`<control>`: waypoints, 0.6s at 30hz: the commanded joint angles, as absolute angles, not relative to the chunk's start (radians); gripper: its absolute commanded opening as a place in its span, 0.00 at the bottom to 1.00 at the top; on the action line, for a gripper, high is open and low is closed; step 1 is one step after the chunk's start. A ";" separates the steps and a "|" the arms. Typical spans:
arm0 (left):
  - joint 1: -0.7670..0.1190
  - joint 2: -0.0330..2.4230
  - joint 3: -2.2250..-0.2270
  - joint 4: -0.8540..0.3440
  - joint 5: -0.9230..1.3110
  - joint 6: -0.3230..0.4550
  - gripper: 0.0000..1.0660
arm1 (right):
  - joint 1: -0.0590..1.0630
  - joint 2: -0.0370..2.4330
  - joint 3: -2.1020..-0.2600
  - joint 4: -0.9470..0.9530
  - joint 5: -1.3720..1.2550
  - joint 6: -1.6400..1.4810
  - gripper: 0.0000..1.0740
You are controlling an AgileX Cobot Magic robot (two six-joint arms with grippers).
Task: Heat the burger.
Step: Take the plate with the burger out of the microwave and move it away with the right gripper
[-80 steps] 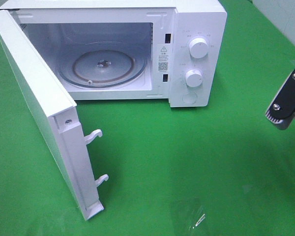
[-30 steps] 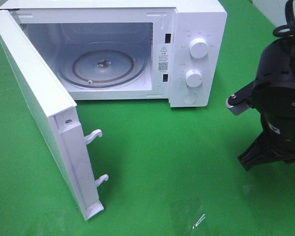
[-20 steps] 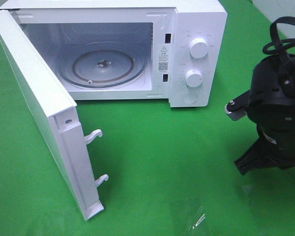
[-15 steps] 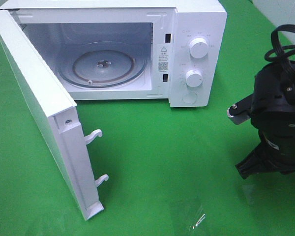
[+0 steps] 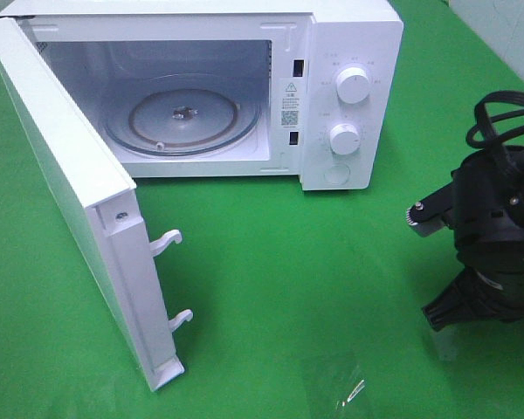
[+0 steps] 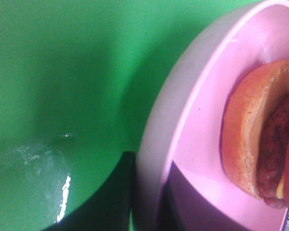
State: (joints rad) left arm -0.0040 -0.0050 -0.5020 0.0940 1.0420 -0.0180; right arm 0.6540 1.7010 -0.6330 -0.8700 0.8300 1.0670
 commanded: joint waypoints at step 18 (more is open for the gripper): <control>-0.003 -0.023 -0.501 0.098 1.039 -0.018 0.92 | 0.653 1.741 -0.631 -0.860 0.804 1.093 0.47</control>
State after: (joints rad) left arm -0.0040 -0.0050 -0.5020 0.0940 1.0420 -0.0180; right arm 0.6540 1.7670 -0.6330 -0.8800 0.7970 1.1010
